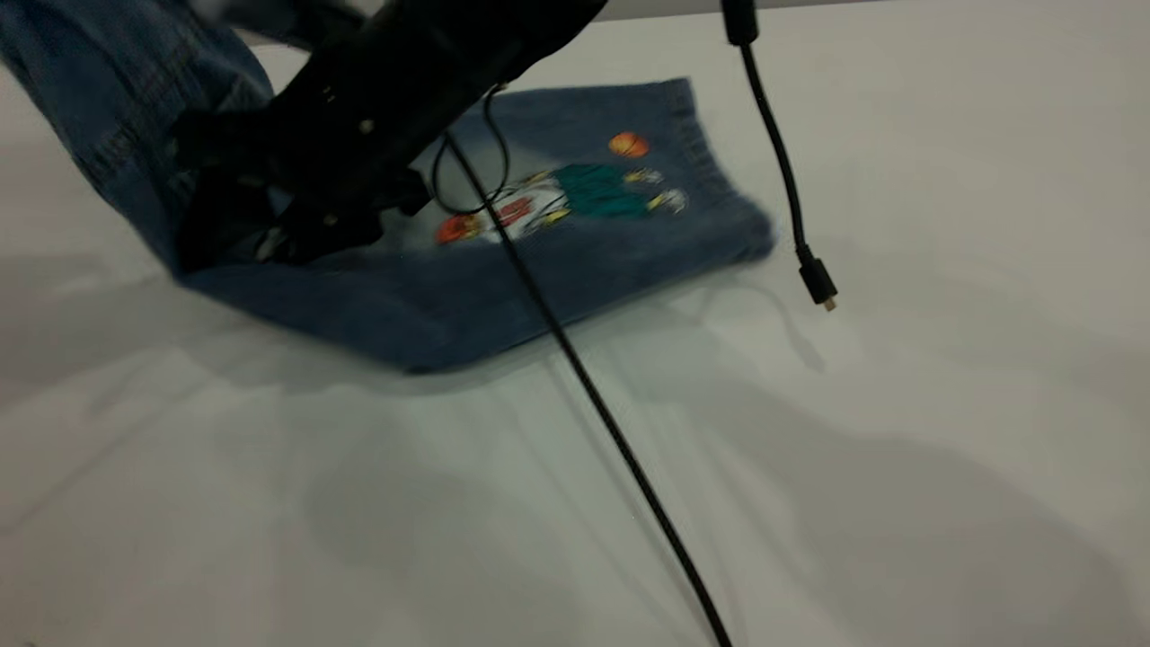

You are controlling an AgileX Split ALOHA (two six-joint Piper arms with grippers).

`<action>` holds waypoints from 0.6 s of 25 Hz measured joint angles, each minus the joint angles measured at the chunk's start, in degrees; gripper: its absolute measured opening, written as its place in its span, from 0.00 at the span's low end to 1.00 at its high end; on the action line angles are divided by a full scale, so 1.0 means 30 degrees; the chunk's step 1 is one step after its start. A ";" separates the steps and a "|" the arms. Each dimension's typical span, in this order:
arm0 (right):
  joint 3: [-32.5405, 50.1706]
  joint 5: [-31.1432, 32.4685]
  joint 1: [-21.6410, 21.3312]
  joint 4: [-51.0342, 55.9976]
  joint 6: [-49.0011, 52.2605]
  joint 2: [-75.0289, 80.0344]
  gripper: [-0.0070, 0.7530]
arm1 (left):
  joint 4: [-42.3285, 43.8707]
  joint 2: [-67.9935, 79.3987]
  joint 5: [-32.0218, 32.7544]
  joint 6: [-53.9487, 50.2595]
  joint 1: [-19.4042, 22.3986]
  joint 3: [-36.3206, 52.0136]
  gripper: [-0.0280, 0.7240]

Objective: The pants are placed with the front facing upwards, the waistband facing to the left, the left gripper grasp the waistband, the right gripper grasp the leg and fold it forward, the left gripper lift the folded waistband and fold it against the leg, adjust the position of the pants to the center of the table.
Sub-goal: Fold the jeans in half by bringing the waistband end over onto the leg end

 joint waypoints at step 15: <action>-0.0093 0.4279 -0.1390 -0.2126 -0.0643 -0.0648 0.48 | 0.1624 -0.2291 -0.0046 -0.1427 -0.0927 0.0000 0.19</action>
